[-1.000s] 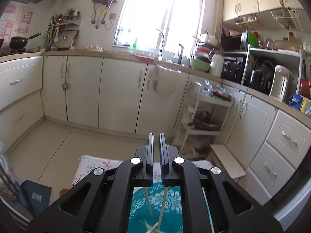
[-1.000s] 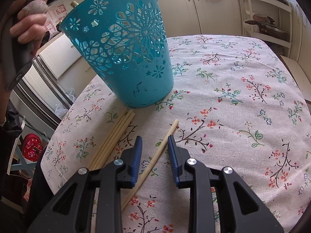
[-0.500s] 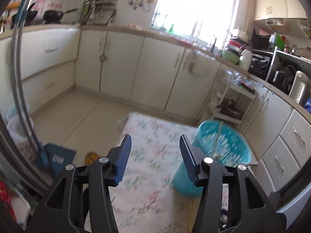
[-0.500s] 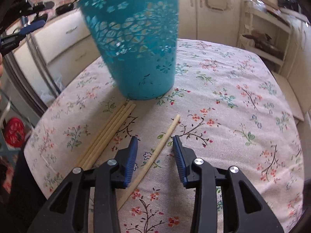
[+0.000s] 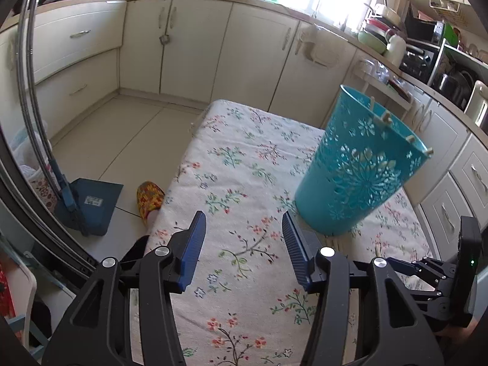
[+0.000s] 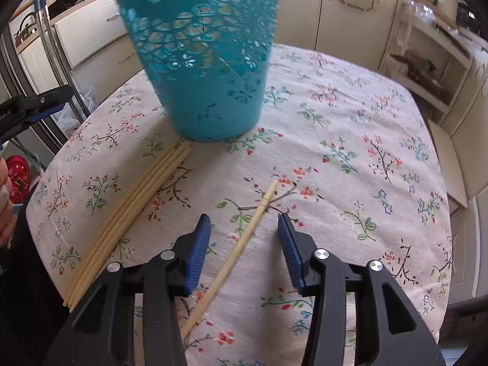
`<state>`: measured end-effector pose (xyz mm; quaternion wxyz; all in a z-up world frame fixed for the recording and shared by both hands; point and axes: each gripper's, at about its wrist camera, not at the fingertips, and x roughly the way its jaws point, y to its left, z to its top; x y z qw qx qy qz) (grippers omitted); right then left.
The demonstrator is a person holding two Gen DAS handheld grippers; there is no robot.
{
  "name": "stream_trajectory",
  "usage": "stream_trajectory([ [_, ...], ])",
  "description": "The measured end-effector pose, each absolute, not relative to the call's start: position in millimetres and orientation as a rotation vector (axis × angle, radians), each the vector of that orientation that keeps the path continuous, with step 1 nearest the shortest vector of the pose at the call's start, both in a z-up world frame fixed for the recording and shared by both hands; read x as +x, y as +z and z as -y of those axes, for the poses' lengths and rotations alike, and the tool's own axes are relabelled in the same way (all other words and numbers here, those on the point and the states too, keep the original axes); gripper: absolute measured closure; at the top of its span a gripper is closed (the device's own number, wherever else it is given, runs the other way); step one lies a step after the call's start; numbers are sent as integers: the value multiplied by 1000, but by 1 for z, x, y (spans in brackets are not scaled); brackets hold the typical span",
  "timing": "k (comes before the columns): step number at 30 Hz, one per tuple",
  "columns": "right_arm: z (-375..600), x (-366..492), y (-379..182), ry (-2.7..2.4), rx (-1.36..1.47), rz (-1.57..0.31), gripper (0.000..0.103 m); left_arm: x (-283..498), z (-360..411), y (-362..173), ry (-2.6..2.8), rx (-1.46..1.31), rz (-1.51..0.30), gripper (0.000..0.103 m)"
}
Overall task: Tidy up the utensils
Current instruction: 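Grasp the loose wooden chopstick with the right tool, then lift the chopstick over the teal basket and open the right tool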
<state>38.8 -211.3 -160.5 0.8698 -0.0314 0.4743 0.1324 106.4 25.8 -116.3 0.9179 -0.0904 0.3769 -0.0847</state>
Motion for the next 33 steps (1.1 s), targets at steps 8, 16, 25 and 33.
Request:
stream_trajectory([
  [8,217,43,-157,394,-179,-1060,93,106,-27,-119,-170,-197,-789,53],
  [16,220,36,-163,312,-86,-1017,93,103,-21,-119,-182,-184,-802,53],
  [25,216,36,-162,286,-86,-1011,95,99,-18,-115,-188,-185,-805,48],
  [33,249,12,-134,357,248,-897,97,93,-21,-114,-185,-175,-813,47],
])
